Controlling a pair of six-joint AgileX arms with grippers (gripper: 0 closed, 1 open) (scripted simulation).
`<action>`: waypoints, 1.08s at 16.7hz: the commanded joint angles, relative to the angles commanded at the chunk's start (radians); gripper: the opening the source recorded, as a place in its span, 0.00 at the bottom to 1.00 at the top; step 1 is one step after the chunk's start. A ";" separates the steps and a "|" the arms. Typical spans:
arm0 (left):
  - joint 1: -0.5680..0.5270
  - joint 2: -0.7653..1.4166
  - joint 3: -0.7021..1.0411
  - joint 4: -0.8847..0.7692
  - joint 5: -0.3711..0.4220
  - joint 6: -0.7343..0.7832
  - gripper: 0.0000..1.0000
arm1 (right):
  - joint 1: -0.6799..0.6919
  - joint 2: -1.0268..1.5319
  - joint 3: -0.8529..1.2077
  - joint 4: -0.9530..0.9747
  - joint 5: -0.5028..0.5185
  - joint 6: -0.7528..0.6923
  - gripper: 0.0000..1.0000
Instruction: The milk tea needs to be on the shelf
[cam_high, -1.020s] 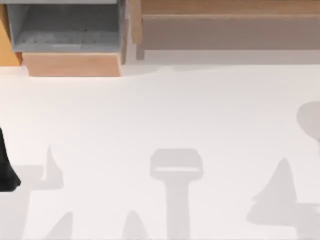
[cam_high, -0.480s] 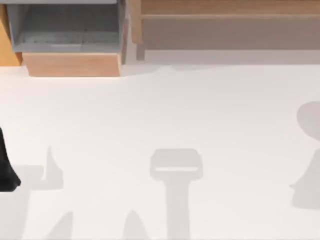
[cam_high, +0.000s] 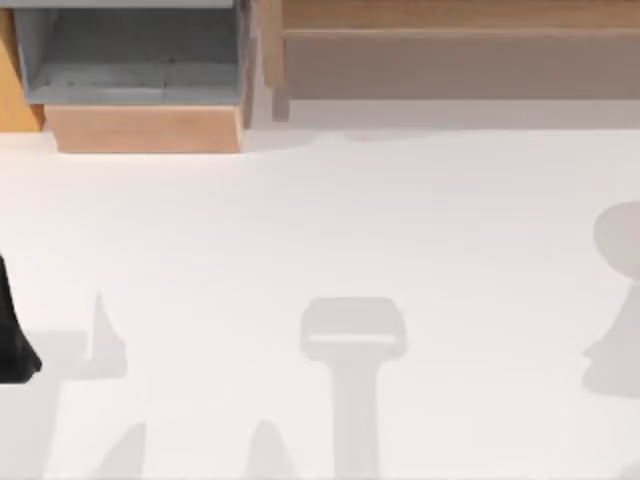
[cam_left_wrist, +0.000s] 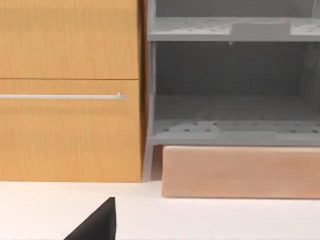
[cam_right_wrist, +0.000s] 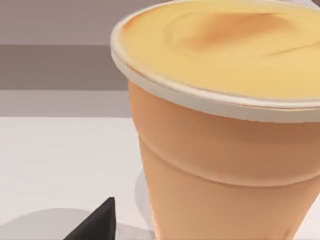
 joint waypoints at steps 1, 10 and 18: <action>0.000 0.000 0.000 0.000 0.000 0.000 1.00 | 0.015 0.032 0.032 0.002 0.015 0.004 1.00; 0.000 0.000 0.000 0.000 0.000 0.000 1.00 | 0.105 0.214 0.217 0.005 0.106 0.024 1.00; 0.000 0.000 0.000 0.000 0.000 0.000 1.00 | 0.105 0.214 0.217 0.005 0.106 0.024 0.47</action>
